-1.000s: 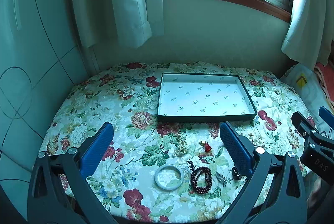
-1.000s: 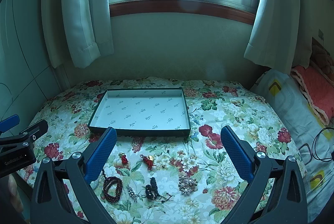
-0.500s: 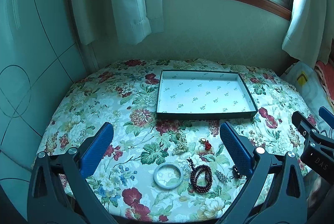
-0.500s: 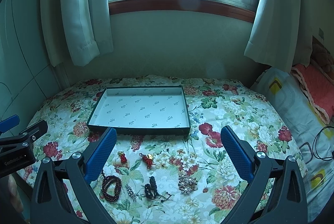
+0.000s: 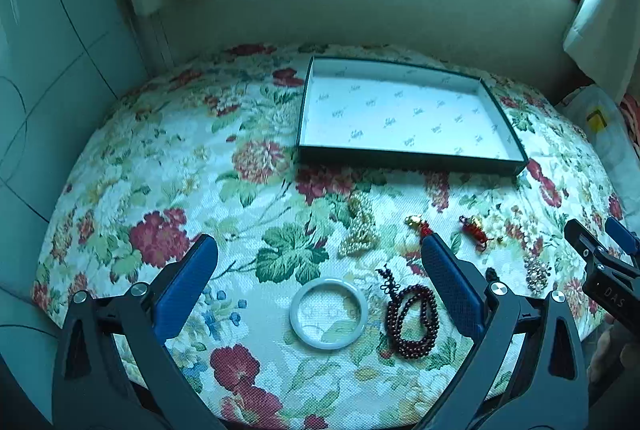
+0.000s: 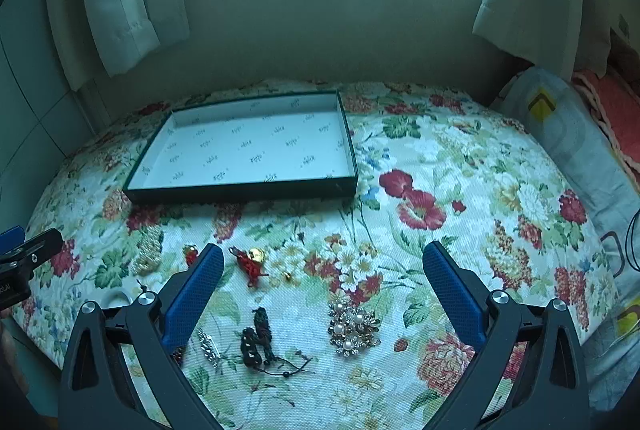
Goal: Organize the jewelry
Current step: 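Lower the left tool to the white bangle while the right tool approaches the pearl brooch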
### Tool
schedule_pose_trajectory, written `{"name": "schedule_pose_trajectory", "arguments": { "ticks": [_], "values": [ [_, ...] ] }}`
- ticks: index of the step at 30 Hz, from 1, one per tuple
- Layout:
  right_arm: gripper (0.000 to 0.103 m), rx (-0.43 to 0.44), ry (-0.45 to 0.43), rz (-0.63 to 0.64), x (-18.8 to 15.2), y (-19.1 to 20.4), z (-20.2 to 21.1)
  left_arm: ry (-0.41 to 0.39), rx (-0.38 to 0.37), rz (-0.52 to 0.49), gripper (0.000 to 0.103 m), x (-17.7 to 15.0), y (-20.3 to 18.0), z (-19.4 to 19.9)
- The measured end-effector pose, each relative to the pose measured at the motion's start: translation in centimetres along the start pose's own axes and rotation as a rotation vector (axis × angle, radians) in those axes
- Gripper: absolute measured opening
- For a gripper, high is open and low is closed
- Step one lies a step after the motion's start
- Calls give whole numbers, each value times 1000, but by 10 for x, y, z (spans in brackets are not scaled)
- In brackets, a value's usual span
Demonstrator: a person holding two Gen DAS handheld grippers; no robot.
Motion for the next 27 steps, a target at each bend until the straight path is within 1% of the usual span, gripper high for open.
{"name": "schedule_pose_trajectory", "arguments": {
  "ticks": [1,6,10,13,16,17,18,19,20,22,23,27],
  "values": [
    [99,-1,24,-3,-6,-2,-8,26,5,4,101,-7,2,-11],
    [99,-5,111,-1,-35,-12,-35,90,7,-6,101,-29,5,-37],
    [98,11,136,-10,-49,-16,-42,117,7,-13,101,-39,5,-49],
    [98,23,138,-5,-52,-15,-44,135,0,-6,100,-45,7,-57],
    [96,32,144,2,-53,-14,-47,149,0,0,87,-51,8,-62],
    [89,35,149,3,-53,-14,-48,156,0,4,82,-52,9,-63],
    [83,41,154,1,-54,-14,-49,162,-3,9,81,-54,10,-65],
    [73,45,160,-4,-54,-14,-50,166,-8,11,81,-55,11,-65],
    [71,47,164,-7,-54,-15,-51,166,-9,11,81,-55,11,-66],
    [70,45,168,-5,-54,-14,-53,162,-8,10,81,-56,11,-65],
    [66,46,171,-5,-54,-14,-54,160,-11,8,81,-56,10,-65],
    [55,41,182,-15,-55,-18,-58,160,-10,-2,81,-57,8,-65]
  ]
}}
Point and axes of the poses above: each gripper's, at about its wrist camera, not at the fingertips, and z roughly against the way its jaws point, y to its left, x to its top, the point moved 3 cm from there along -z, roughly the way its jaws point, and after that the axes turned 3 degrees about -y, right-handed, at the moved point
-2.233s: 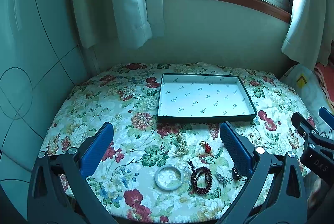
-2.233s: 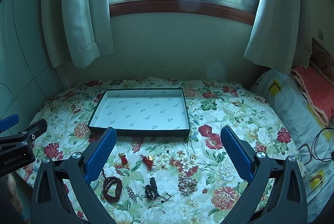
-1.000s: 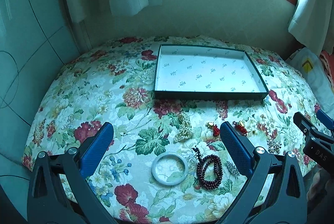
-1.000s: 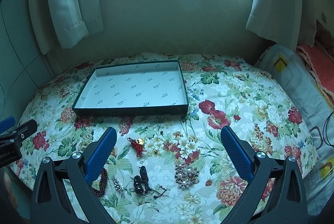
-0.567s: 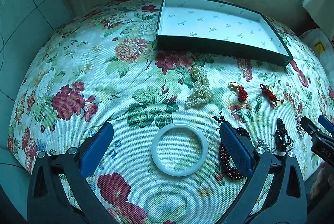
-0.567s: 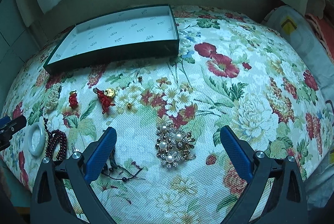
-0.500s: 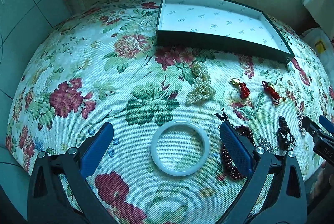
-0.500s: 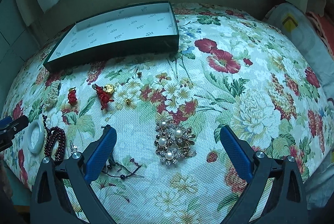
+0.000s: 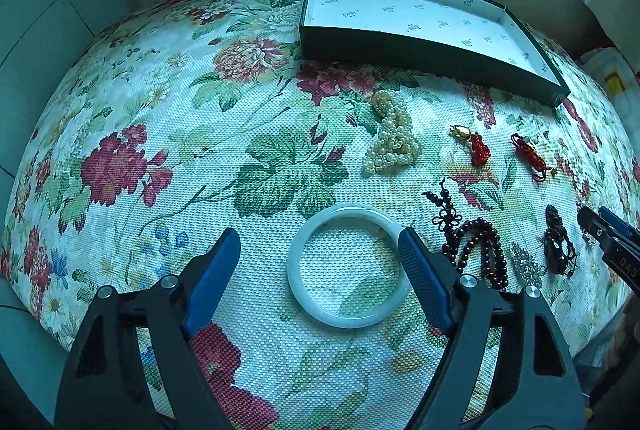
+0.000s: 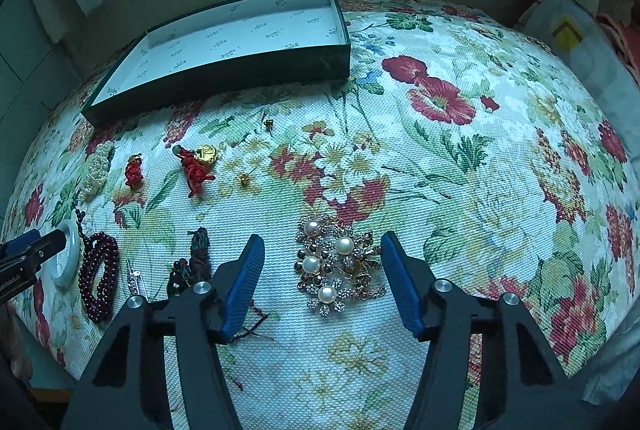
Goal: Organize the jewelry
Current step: 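Lower the left tool to the white bangle while the right tool approaches the pearl brooch, then close the left tool on the white bangle while the right tool grips the pearl brooch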
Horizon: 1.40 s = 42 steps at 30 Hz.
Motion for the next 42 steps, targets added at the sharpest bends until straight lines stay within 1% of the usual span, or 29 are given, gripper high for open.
{"name": "schedule_pose_trajectory", "arguments": {
  "ticks": [2,6,11,12,13,18,22,28,29,30,37,40,41,42],
  "values": [
    [53,-2,6,-2,0,-2,-2,2,0,-2,81,-1,-1,0],
    [53,-13,-2,-10,-1,-5,-1,3,2,-8,81,-2,-1,-1],
    [53,-30,-8,33,-2,0,-3,-1,9,-17,81,-3,-3,-1],
    [51,-26,-12,36,-2,1,-2,-2,9,-19,81,-3,-3,-1],
    [44,-17,-14,37,-2,1,-1,-3,10,-20,81,-3,-3,-1],
    [42,-2,-19,30,-2,-1,0,-8,10,-29,82,-4,-4,1],
    [39,0,-30,22,0,-4,1,-12,3,-39,82,-6,-7,1],
    [39,-8,-34,37,-2,0,3,-18,-7,-59,83,-7,-12,2],
    [39,-8,-34,38,-2,0,3,-20,-5,-66,85,-7,-13,2],
    [39,-8,-34,37,-2,0,3,-20,-1,-71,92,-7,-14,1],
    [39,-7,-37,38,-2,1,4,3,-1,-71,92,-12,-12,-10],
    [39,-5,-39,35,-2,1,4,0,-17,-62,92,-13,-10,-13],
    [39,-4,-38,36,-2,1,4,-2,-22,-59,92,-13,-10,-14],
    [39,-4,-38,37,-2,1,4,-9,-23,-61,89,-13,-9,-14]
  ]
}}
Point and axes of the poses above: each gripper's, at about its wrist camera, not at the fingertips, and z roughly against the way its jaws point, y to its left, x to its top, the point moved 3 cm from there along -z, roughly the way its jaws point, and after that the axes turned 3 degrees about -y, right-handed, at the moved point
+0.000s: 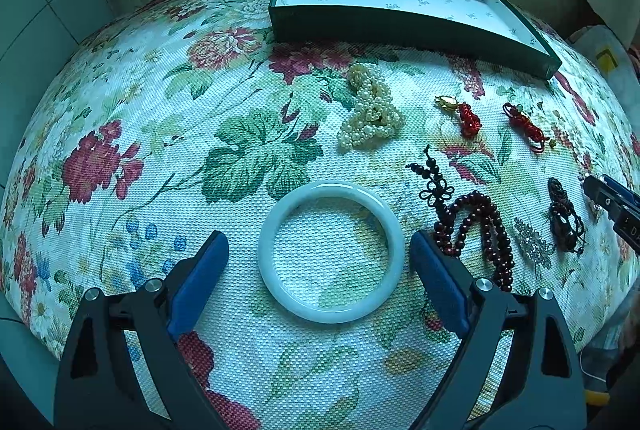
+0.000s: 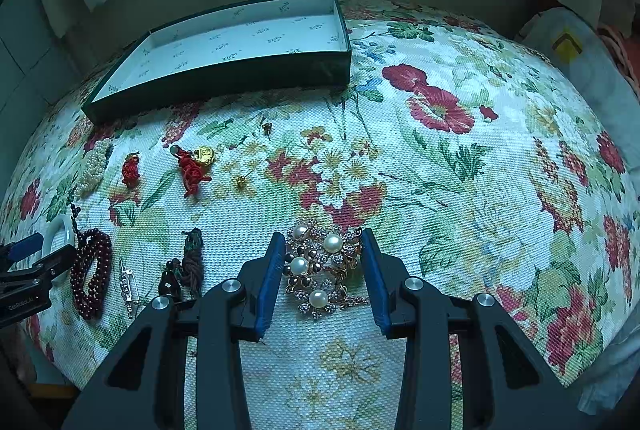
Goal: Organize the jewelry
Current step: 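Close the left tool on the white bangle while the right tool grips the pearl brooch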
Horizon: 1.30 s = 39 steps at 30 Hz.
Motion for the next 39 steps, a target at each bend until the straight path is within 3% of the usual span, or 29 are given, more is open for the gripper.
{"name": "schedule_pose_trajectory", "arguments": {
  "ticks": [3,7,11,16,18,20,21,39],
  "values": [
    [40,1,4,-9,0,-2,-1,-27,-14,-26,71,1,-4,3],
    [40,10,15,-24,-1,-4,-3,-36,-18,-41,71,1,-7,4],
    [59,7,8,-22,-1,-4,-1,-34,-19,-42,71,1,-6,4],
    [60,-10,11,-8,-3,-3,-6,-35,-12,-41,71,0,-5,5],
    [57,-16,5,14,-4,-1,-6,-36,-10,-42,71,0,-4,5],
    [41,-2,-1,20,-3,1,-5,-35,-10,-40,71,0,-4,6],
    [38,7,1,18,-3,2,-4,-35,-10,-41,71,-1,-4,6],
    [36,36,-42,-11,7,-1,14,-57,-10,-16,71,12,3,16]
  ]
}}
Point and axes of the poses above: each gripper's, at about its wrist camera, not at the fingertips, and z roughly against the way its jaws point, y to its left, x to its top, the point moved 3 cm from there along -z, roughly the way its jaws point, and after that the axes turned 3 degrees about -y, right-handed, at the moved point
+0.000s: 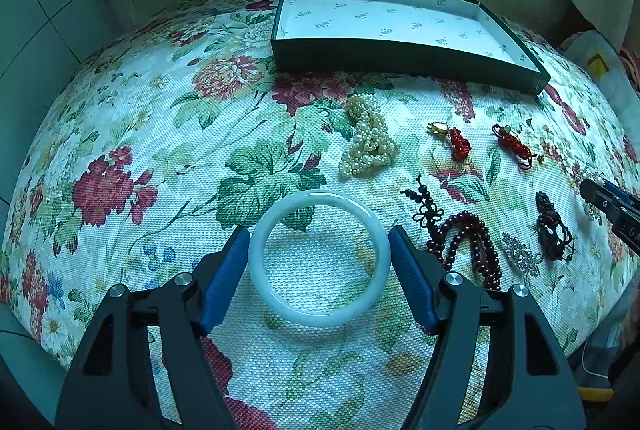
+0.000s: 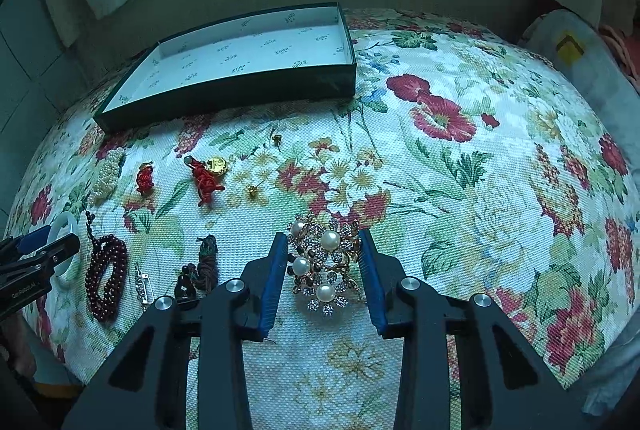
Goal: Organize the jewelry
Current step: 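Close the left tool on the white bangle while the right tool grips the pearl brooch, then carry the bangle and brooch into the box and open both tools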
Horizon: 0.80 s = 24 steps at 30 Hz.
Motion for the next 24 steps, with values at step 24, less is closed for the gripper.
{"name": "schedule_pose_trajectory", "arguments": {
  "ticks": [24],
  "values": [
    [36,87,-234,25,121,25,28,-170,-43,-23,71,123,-15,20]
  ]
}}
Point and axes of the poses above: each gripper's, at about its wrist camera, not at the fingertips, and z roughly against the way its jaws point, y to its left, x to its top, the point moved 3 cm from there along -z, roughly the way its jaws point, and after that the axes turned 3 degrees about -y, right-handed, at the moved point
